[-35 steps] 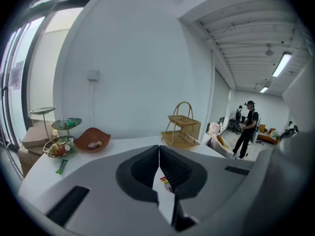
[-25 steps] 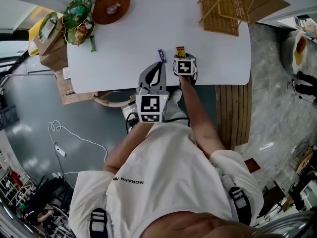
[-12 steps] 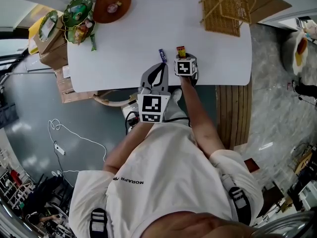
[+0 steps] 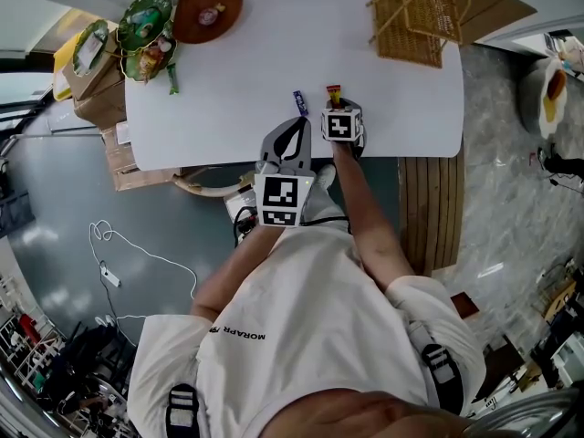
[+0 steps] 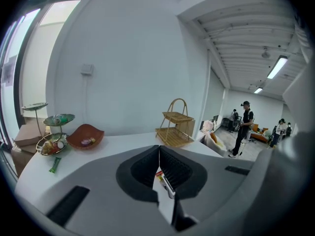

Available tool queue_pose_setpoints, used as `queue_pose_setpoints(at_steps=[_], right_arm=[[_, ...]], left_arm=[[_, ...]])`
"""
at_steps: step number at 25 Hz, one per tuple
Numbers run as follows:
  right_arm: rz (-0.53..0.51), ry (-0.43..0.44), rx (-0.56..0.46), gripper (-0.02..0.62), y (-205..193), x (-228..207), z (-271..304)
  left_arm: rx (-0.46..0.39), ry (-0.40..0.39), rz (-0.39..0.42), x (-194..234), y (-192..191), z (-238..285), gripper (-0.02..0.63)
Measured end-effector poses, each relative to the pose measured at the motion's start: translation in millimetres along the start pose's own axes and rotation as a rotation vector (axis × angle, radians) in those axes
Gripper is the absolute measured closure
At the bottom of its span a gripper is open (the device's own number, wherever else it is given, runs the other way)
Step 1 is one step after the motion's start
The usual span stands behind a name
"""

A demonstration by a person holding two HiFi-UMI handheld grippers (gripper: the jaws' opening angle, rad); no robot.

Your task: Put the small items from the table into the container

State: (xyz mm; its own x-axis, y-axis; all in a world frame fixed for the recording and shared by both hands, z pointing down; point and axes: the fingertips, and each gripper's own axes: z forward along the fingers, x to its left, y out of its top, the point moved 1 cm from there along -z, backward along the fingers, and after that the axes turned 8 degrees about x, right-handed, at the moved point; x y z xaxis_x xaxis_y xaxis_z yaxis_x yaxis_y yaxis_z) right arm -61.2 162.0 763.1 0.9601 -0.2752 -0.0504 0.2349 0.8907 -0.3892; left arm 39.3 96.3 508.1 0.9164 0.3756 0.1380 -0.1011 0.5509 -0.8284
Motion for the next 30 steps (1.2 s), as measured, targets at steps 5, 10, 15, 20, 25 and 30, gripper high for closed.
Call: queue_pose_setpoints(at_steps=[5,10,15,20,25,30], right_arm=[[0.012,0.007,-0.016,0.518,1.5,-0.6,-4.4],[0.015,0.010,-0.021,0.548,2.3,-0.5,-5.1],[0.027,0.020,-0.030,0.555,2.2,-1.4,-7.6],[0.026,0.024,-0.050,0.557,7.1,-0.1,-15.2],[0.027,0.031,-0.069,0.558,8.7,0.8,-22.9],[0.035,0.035,-0.093,0.558,11.2,0.4,-34.9]], left_arm=[[0.000,-0.001,-0.002,-2.6,-1.3,-2.2,0.601],[0.000,-0.004,-0.002,-2.5,-2.5,-2.4,0.601],[-0.002,-0.005,0.002,-3.1,-1.4,-2.8,0.601],[-0.009,-0.004,0.003,-2.9,1.2,-3.3,0.601],[-0.016,-0.001,0.006,-3.0,4.7,-3.5,0.601],[-0.028,-0.005,0.017,-5.4,9.1,-5.9,0.601]])
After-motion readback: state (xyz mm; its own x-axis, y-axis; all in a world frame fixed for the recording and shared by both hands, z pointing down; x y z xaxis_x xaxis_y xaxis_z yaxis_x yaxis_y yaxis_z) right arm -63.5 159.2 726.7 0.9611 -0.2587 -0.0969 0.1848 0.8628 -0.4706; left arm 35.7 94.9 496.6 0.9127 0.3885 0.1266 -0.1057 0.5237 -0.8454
